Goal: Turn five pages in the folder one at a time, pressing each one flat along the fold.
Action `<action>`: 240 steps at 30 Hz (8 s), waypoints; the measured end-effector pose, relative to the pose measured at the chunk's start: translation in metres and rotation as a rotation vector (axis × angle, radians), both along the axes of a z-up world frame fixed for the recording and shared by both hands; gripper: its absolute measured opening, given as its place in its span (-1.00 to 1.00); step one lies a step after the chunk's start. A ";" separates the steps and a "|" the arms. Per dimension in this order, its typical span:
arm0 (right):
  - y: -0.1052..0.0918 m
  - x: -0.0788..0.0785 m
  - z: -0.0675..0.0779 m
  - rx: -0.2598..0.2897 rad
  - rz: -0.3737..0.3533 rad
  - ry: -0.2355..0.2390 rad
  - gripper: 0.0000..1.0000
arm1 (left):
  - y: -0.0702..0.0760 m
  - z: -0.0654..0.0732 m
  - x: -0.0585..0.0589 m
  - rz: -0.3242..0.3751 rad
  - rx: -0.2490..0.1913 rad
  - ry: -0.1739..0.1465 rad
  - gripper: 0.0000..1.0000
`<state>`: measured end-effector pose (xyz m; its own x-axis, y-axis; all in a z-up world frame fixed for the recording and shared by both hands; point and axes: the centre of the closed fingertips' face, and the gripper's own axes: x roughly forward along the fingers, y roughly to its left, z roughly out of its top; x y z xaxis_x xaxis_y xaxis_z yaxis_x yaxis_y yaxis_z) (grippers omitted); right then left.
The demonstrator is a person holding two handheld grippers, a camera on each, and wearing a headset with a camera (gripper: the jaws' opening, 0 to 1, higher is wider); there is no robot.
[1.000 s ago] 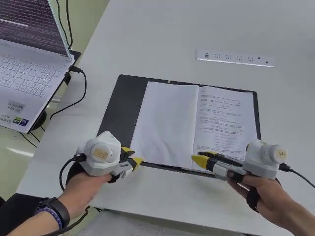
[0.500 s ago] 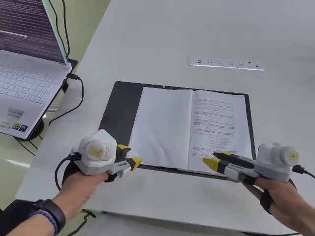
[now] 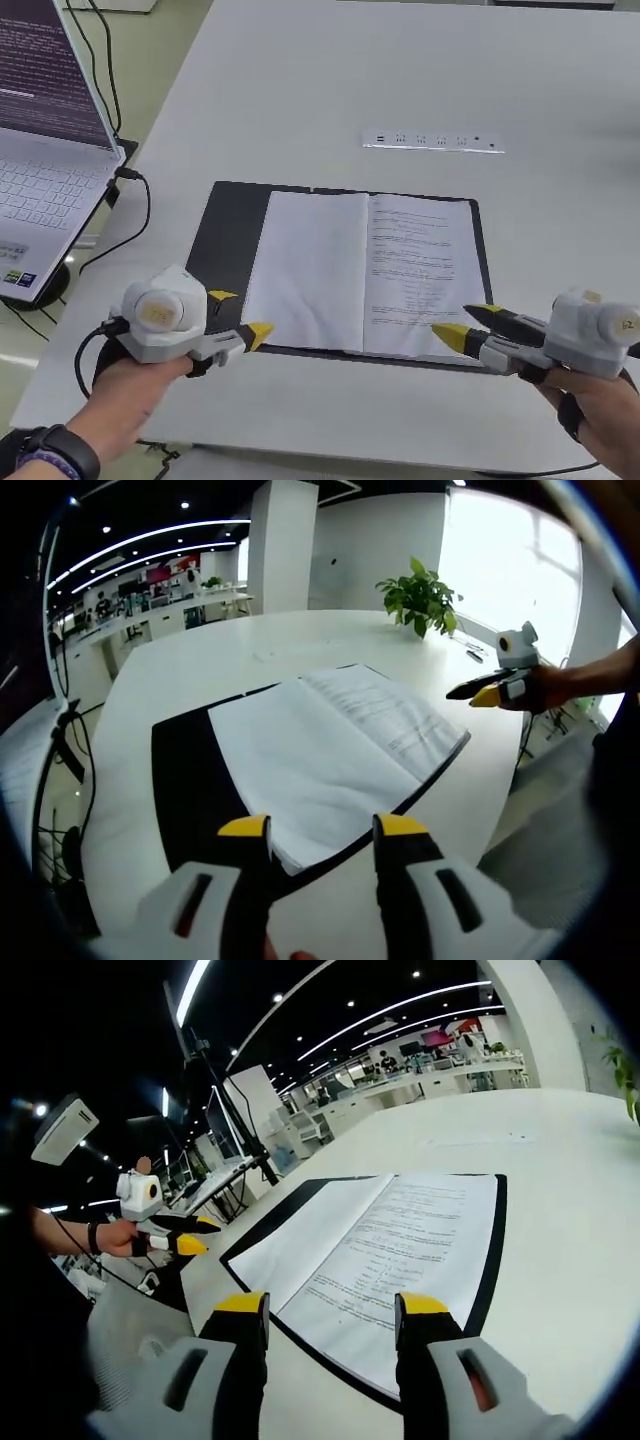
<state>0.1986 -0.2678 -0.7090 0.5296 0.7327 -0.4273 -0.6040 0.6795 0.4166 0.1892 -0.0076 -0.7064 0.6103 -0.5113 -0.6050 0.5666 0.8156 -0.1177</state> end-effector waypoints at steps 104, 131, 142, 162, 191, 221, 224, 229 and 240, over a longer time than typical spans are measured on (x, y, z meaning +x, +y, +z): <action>-0.071 -0.052 0.028 -0.023 -0.209 -0.015 0.56 | -0.286 -0.022 0.038 -0.480 -0.003 0.036 0.37; -0.083 -0.048 0.027 -0.001 -0.231 -0.001 0.54 | -0.302 -0.077 0.035 -0.505 0.164 0.018 0.28; -0.084 -0.037 0.023 0.011 -0.237 -0.001 0.46 | -0.299 -0.076 0.041 -0.480 0.146 0.013 0.14; -0.078 0.022 0.000 0.061 -0.230 0.044 0.07 | -0.299 -0.076 0.042 -0.480 0.138 0.015 0.12; -0.050 0.052 -0.044 0.169 -0.153 0.194 -0.33 | -0.302 -0.076 0.042 -0.484 0.138 0.023 0.16; -0.044 0.036 -0.041 0.277 -0.155 0.292 -1.00 | -0.280 -0.052 0.028 -0.438 0.071 0.036 0.39; -0.045 0.038 -0.040 0.287 -0.176 0.299 -1.00 | -0.276 -0.049 0.028 -0.427 0.065 0.033 0.40; -0.043 0.036 -0.037 0.297 -0.185 0.302 -1.00 | -0.268 -0.043 0.031 -0.411 0.054 0.020 0.40; -0.039 0.039 -0.030 0.295 -0.219 0.281 -1.00 | -0.238 -0.028 0.039 -0.368 0.039 -0.008 0.40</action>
<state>0.2378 -0.3065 -0.7389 0.5791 0.7281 -0.3667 -0.2948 0.6064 0.7385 0.2281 -0.2459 -0.7345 0.3952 -0.6742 -0.6239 0.8234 0.5611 -0.0848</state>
